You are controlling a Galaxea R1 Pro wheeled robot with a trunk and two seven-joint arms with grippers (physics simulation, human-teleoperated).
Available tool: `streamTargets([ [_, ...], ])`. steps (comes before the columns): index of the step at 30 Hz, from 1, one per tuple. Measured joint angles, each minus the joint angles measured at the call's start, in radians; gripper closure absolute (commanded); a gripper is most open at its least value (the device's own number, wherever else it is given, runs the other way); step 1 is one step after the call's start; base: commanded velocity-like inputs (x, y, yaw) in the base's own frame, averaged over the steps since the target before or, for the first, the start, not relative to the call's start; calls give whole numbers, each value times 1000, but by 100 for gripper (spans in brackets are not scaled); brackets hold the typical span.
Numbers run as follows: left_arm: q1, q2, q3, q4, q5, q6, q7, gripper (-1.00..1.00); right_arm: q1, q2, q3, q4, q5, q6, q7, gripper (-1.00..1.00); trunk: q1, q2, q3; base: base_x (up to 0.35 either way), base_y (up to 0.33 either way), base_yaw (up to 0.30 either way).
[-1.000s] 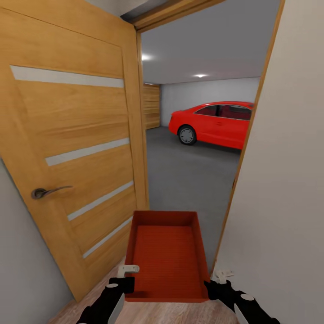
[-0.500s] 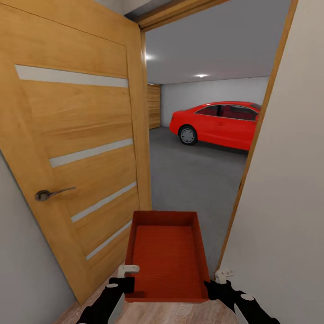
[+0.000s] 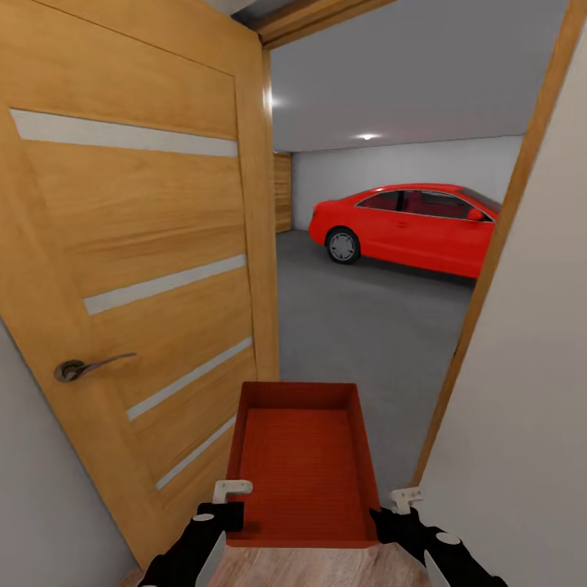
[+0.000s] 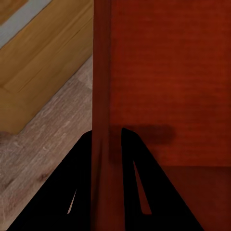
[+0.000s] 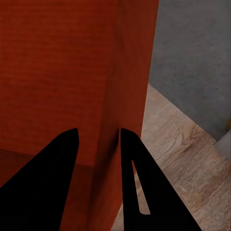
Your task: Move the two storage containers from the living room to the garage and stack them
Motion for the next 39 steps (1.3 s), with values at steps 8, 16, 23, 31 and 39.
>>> streamTargets([
  [8, 0, 0, 0, 1, 0, 0, 0, 100, 0, 0, 0, 0, 0, 0, 0, 100, 0, 0, 0, 2, 1, -205],
  [16, 0, 0, 0, 1, 0, 0, 0, 100, 0, 0, 0, 0, 0, 0, 0, 100, 0, 0, 0, 0, 0, -272],
  [23, 0, 0, 0, 1, 0, 0, 0, 100, 0, 0, 0, 0, 0, 0, 0, 100, 0, 0, 0, 0, 0, -260],
  [31, 0, 0, 0, 0, 0, 0, 0, 100, 0, 0, 0, 0, 0, 0, 0, 100, 0, 0, 0, 0, 0, -37],
  [39, 0, 0, 1, 1, 0, 0, 0, 100, 0, 0, -1, 0, 2, 0, 0, 100, 0, 0, 0, 0, 0, -1],
])
